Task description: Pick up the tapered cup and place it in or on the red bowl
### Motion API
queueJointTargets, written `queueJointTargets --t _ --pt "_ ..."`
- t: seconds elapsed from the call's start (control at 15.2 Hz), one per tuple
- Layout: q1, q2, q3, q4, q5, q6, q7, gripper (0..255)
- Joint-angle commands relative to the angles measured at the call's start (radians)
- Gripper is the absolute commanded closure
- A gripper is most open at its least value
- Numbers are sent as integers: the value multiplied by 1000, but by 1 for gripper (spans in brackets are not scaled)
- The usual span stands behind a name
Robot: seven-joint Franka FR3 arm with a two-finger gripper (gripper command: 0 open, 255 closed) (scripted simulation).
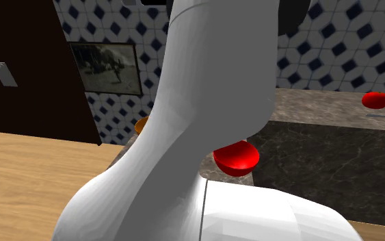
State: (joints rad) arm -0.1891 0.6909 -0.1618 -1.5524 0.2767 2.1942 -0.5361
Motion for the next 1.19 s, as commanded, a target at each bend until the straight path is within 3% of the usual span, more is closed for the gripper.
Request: queueJointTargets --t 0.0,0.59,0.66,1.12 --pt "-2 18 3 2 4 16 -3 0" --pt "-1 30 5 0 7 30 -5 0" --pt "-1 30 5 0 7 30 -5 255" --pt "-2 30 5 1 7 29 -5 255"
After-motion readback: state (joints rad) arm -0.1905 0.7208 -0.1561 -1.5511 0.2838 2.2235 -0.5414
